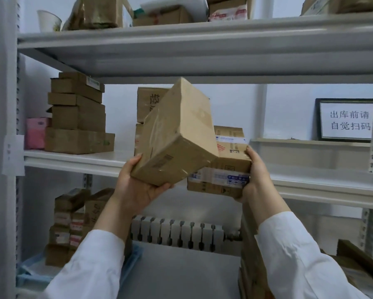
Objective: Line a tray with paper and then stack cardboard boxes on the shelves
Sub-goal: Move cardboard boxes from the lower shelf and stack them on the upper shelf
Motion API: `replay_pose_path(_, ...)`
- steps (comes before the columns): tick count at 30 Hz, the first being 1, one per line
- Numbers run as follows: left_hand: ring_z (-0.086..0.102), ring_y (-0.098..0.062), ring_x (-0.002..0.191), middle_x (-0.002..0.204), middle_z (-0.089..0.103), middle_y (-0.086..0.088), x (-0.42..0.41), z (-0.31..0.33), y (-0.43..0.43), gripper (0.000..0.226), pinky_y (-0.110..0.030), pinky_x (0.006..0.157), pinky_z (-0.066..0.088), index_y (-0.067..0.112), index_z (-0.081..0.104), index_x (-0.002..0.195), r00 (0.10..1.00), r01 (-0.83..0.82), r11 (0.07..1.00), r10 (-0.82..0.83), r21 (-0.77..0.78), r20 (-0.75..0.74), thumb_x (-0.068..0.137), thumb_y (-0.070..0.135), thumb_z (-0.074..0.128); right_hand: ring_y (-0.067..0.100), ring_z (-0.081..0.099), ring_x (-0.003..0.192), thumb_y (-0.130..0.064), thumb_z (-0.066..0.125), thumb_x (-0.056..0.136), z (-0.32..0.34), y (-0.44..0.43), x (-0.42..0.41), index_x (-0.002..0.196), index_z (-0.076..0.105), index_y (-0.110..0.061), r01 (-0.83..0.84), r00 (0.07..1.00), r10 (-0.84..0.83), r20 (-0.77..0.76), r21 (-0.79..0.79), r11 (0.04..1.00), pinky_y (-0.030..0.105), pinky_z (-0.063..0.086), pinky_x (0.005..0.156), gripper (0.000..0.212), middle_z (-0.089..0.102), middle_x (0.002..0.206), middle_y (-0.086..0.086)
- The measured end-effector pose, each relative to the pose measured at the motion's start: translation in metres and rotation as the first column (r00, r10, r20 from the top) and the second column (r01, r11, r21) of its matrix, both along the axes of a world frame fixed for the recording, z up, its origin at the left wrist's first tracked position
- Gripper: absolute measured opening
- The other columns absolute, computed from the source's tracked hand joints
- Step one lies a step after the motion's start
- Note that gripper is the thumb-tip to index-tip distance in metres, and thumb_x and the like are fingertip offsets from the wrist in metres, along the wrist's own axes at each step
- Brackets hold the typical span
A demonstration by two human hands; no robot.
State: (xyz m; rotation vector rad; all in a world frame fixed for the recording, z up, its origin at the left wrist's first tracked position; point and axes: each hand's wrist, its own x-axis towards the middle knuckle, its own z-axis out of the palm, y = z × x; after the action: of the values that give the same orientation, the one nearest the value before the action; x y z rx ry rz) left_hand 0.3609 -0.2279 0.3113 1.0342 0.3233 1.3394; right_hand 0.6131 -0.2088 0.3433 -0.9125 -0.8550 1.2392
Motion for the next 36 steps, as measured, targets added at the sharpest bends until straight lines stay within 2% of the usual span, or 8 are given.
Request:
replay_pose_path(3,0.062,-0.037,0.09,0.115,0.062,-0.019,-0.006,0.022,0.007,0.072,-0.033,0.054,0.058,0.013,0.056,0.127,0.999,0.023,1.0,-0.023,0.002,-0.028,0.065,0.049,0.067,0.029,0.063,0.095,-0.071,0.056,0.072,0.006,0.007,-0.002,0.097,0.068,-0.025,-0.071,0.996,0.068,0.053,0.05,0.996,0.04,0.043,0.092,0.053,0.072,0.095,0.006)
replay_pose_path(7,0.065,-0.038,0.083,0.105,0.068,-0.018,-0.013,0.04,0.014,0.054,-0.032,0.053,0.058,0.017,0.062,0.118,0.994,0.07,0.998,-0.07,-0.002,-0.081,0.078,0.051,0.048,0.018,0.067,0.079,-0.024,0.069,0.083,0.009,0.01,-0.012,0.102,0.063,-0.015,0.01,0.956,-0.078,0.282,0.236,0.972,0.025,0.051,0.057,0.023,0.071,0.098,0.008)
replay_pose_path(9,0.066,-0.039,0.08,0.098,0.071,-0.018,-0.015,0.043,0.017,0.049,-0.031,0.054,0.059,0.018,0.068,0.109,0.992,0.08,0.997,-0.08,-0.004,-0.101,0.083,0.052,0.045,0.019,0.07,0.082,-0.011,0.073,0.079,0.006,0.016,-0.016,0.113,0.061,-0.007,0.058,0.927,-0.162,0.337,0.299,0.952,0.022,0.053,0.053,0.037,0.071,0.104,0.011)
replay_pose_path(14,0.062,-0.037,0.091,0.094,0.072,-0.015,-0.019,0.05,0.022,0.05,-0.032,0.052,0.058,0.019,0.077,0.088,0.985,0.118,0.993,-0.116,0.004,-0.13,0.088,0.053,0.041,0.017,0.068,0.08,-0.011,0.075,0.077,0.003,0.023,-0.023,0.112,0.06,-0.006,0.123,0.918,-0.243,0.313,0.357,0.926,0.019,0.054,0.055,0.039,0.07,0.098,0.008)
replay_pose_path(19,0.064,-0.041,0.081,0.1,0.069,-0.017,-0.024,0.056,0.021,0.046,-0.032,0.048,0.057,0.018,0.075,0.095,0.976,0.155,0.988,-0.154,-0.01,-0.155,0.079,0.052,0.048,0.014,0.067,0.079,-0.011,0.074,0.079,0.002,0.03,-0.027,0.109,0.059,-0.01,0.128,0.911,-0.263,0.318,0.389,0.912,0.016,0.052,0.052,0.033,0.069,0.098,0.007)
replay_pose_path(23,0.065,-0.041,0.082,0.106,0.066,-0.017,-0.023,0.062,0.022,0.048,-0.033,0.05,0.058,0.018,0.072,0.102,0.977,0.172,0.985,-0.17,0.002,-0.126,0.077,0.053,0.05,0.012,0.066,0.08,-0.013,0.071,0.082,0.003,0.039,-0.029,0.098,0.058,-0.018,0.09,0.898,-0.246,0.364,0.396,0.914,0.02,0.051,0.06,0.021,0.067,0.091,0.0)
replay_pose_path(29,0.061,-0.039,0.091,0.112,0.062,-0.016,-0.016,0.068,0.026,0.048,-0.034,0.053,0.059,0.02,0.065,0.11,0.979,0.171,0.985,-0.169,0.008,-0.117,0.078,0.052,0.048,0.023,0.065,0.096,-0.015,0.072,0.082,0.001,0.056,-0.028,0.117,0.051,-0.008,0.131,0.882,-0.3,0.363,0.422,0.897,0.026,0.054,0.072,0.042,0.065,0.109,0.009)
replay_pose_path(36,0.066,-0.04,0.083,0.094,0.072,-0.014,-0.01,0.07,0.031,0.044,-0.033,0.055,0.06,0.02,0.077,0.087,0.976,0.165,0.986,-0.159,0.028,-0.152,0.076,0.052,0.049,0.019,0.063,0.09,-0.016,0.072,0.082,0.001,0.064,-0.026,0.106,0.051,-0.015,0.126,0.873,-0.309,0.378,0.436,0.891,0.022,0.051,0.067,0.032,0.065,0.108,0.008)
